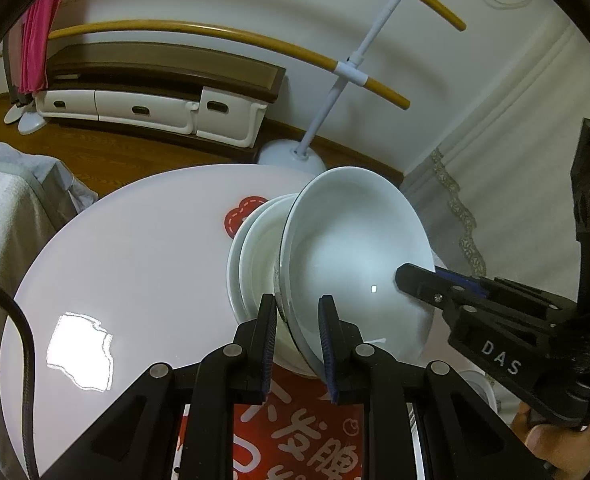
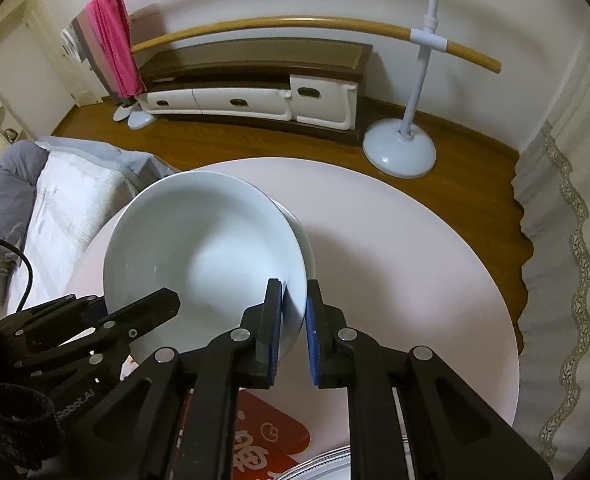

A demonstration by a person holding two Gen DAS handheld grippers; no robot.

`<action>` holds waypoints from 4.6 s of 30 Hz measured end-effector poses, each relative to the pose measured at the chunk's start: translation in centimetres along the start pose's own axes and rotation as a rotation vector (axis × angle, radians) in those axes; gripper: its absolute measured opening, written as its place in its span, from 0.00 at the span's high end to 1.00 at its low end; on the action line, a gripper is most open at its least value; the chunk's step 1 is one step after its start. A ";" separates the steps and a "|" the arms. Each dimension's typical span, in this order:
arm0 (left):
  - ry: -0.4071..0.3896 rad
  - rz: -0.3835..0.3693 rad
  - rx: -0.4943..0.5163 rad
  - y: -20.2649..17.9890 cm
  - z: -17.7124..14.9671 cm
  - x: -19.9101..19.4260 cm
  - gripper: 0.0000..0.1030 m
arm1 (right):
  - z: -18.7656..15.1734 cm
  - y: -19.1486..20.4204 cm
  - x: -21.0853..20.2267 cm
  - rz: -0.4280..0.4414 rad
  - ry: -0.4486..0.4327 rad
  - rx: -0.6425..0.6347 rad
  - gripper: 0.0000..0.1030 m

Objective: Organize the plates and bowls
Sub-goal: 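Lower the held bowl into the stacked bowls, then open both grippers and withdraw them from the nested white bowls, then grasp the rim of the nested bowl stack with the left gripper while the right gripper grasps it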

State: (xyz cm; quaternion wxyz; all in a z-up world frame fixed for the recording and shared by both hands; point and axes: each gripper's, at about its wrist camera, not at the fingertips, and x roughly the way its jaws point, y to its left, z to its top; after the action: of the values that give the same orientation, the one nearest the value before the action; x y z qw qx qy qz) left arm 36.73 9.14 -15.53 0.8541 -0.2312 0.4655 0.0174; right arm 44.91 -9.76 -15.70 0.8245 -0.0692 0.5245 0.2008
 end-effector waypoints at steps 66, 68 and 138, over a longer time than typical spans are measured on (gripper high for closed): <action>-0.103 0.035 0.105 -1.9 -3.1 -5.0 0.40 | -4.4 -0.7 -7.2 0.226 -0.266 0.133 0.08; -0.123 0.042 0.122 -2.2 -3.9 -5.6 0.39 | -5.6 -0.8 -8.7 0.252 -0.339 0.149 0.02; 0.076 -0.024 0.483 0.9 5.3 8.9 0.16 | -4.2 -0.4 -0.1 -0.087 -0.031 0.537 0.24</action>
State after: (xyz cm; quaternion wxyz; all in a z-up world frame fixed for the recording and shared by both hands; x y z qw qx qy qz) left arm 45.71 10.51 -20.59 0.8666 -0.0266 0.4852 -0.1134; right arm 41.48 -11.50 -17.54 0.8291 0.1328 0.5427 0.0201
